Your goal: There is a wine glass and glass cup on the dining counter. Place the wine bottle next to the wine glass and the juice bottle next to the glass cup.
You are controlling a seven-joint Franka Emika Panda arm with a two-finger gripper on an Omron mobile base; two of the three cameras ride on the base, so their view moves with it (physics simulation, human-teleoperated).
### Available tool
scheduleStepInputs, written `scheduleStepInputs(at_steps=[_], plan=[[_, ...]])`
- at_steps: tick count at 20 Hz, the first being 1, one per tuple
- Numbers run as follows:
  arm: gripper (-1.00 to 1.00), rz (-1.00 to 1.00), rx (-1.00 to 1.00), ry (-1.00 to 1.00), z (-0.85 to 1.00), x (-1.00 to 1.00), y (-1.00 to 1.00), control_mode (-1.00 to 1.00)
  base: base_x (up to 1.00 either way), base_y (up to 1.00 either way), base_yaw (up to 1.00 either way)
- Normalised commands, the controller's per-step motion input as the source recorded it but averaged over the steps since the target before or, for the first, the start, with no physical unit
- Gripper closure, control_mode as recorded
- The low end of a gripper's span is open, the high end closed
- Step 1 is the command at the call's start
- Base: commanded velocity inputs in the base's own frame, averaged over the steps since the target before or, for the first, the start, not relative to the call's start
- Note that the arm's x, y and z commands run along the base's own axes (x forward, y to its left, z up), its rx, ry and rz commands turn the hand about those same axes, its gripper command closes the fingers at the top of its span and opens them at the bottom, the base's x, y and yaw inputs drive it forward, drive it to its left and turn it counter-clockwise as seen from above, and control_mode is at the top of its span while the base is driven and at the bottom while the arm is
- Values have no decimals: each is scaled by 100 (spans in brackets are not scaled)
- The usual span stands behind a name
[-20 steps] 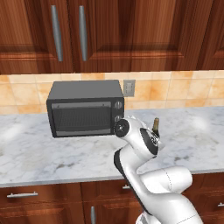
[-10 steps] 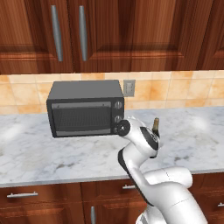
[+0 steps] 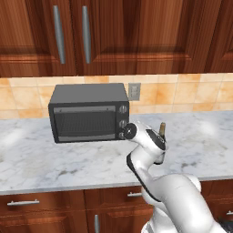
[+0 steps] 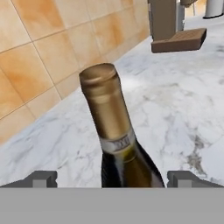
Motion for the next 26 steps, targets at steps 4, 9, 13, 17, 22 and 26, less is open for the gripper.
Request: scheduleStepInputs(at_steps=[4, 9, 13, 17, 22, 26], plan=[[-100, 0, -3, 2, -13, 20, -8, -100, 0, 0, 0], [-100, 0, -3, 2, -14, 15, -9, -100, 0, 0, 0], [-100, 0, -3, 3, -13, 12, -12, -100, 0, 0, 0], [-100, 0, -3, 4, -21, 16, -10, -100, 0, 0, 0], [-100, 0, -1, 2, -13, 2, -3, -100, 0, 0, 0], [-100, 0, -5, 0, -1, -19, -1, -100, 0, 0, 0]])
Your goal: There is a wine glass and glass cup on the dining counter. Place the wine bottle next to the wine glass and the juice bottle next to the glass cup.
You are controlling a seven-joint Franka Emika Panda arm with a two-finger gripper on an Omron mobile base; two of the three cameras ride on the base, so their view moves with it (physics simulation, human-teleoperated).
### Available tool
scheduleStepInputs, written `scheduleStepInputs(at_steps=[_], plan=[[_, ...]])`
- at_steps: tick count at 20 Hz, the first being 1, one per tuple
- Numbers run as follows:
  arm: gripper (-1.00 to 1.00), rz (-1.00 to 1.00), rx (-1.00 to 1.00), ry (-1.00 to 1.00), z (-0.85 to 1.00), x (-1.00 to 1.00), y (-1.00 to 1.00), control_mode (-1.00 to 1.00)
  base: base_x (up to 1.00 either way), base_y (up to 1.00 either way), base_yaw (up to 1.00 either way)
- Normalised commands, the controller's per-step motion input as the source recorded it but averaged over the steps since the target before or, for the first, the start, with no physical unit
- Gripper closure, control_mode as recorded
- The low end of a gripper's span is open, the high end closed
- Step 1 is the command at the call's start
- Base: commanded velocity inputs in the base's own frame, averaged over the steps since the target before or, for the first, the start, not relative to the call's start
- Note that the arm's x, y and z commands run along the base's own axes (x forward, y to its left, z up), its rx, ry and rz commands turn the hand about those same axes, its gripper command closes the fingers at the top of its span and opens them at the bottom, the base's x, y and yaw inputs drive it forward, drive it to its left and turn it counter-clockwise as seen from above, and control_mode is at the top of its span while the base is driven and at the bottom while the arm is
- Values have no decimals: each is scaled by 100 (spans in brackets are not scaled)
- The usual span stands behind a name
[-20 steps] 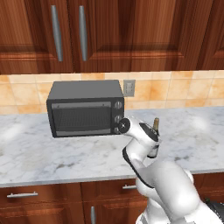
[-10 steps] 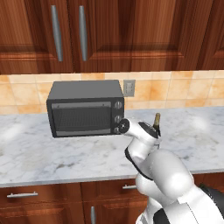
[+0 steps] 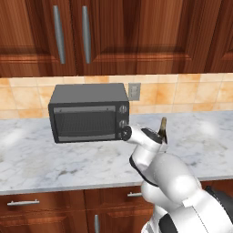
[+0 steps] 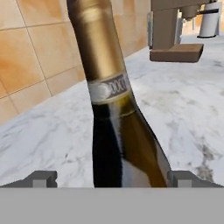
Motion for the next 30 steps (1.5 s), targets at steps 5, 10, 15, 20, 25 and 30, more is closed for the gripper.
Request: scheduleStepInputs(at_steps=[5, 10, 15, 20, 25, 30], plan=[[-100, 0, -5, -1, 0, -27, -21, -100, 0, 0, 0], [-100, 0, -7, 0, -3, -27, -34, -100, 0, 0, 0], [-100, 1, -5, 0, -8, -12, -29, -100, 0, 0, 0], [-100, 6, -1, 2, -22, -1, -19, -100, 0, 0, 0], [100, 7, -2, 14, -31, -4, -8, -100, 0, 0, 0], [100, 9, 0, 7, -21, -18, -4, -100, 0, 0, 0]])
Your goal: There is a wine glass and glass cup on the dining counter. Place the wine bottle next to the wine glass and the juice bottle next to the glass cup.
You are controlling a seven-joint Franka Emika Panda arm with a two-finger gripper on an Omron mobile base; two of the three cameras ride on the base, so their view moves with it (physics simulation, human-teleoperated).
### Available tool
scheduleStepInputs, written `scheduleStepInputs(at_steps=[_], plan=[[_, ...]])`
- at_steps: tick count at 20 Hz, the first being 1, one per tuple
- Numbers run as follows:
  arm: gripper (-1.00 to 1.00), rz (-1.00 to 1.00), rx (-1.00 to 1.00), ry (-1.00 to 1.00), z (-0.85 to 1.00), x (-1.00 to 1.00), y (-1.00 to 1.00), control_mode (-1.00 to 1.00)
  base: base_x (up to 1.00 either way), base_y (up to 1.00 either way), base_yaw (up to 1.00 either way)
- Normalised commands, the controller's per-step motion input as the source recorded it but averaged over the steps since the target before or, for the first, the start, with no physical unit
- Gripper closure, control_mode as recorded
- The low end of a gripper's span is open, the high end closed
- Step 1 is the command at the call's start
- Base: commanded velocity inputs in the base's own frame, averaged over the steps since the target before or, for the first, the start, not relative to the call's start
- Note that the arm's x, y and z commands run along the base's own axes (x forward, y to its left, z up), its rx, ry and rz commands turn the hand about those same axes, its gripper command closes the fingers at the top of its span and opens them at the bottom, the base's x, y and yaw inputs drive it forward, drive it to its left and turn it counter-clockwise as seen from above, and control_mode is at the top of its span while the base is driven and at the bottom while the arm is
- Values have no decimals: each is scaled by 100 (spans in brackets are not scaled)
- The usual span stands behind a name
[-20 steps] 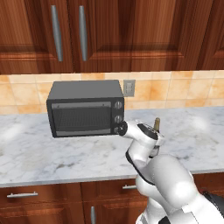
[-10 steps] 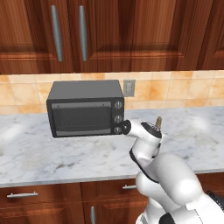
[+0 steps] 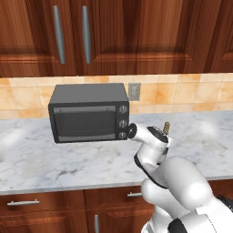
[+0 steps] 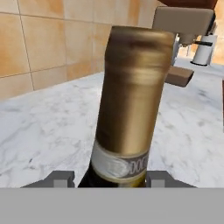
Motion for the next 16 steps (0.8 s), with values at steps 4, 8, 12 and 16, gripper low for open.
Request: scheduleStepInputs(at_steps=[4, 8, 12, 16], plan=[[100, 9, 0, 0, -6, -28, -2, -100, 0, 0, 0], [100, 8, 0, -13, 13, -51, 8, -100, 0, 0, 0], [100, 1, 0, -9, 30, -49, 25, -100, 0, 0, 0], [100, 0, -2, -4, 32, -52, 31, -100, 0, 0, 0]])
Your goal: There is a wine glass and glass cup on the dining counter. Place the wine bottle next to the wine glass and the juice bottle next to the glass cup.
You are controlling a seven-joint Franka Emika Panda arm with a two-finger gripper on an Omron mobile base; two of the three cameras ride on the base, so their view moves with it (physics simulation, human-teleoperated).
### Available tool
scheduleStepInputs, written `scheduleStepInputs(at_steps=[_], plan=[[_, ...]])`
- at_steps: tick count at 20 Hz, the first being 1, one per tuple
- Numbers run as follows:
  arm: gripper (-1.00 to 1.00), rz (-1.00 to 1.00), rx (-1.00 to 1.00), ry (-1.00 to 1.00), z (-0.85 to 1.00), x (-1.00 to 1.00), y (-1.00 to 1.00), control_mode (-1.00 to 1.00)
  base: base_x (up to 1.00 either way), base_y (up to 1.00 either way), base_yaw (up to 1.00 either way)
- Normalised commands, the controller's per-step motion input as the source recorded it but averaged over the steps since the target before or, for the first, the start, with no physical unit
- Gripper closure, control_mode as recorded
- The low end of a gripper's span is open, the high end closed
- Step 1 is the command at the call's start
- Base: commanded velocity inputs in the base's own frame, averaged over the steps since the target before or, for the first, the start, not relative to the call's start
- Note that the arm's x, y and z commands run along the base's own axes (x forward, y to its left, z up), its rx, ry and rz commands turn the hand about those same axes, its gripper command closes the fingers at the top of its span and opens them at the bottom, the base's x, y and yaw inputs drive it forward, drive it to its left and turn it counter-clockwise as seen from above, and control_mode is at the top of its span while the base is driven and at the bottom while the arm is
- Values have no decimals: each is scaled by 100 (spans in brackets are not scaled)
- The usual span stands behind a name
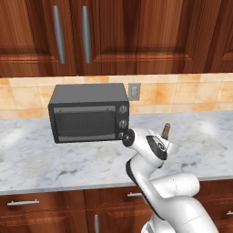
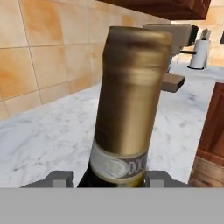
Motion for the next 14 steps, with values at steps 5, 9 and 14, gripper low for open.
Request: scheduleStepInputs(at_steps=[5, 9, 14], plan=[[100, 2, -6, 10, 38, -49, 20, -100, 0, 0, 0], [100, 2, -5, 12, 43, -49, 11, -100, 0, 0, 0], [100, 0, -7, 11, 36, -42, 5, -100, 0, 0, 0]])
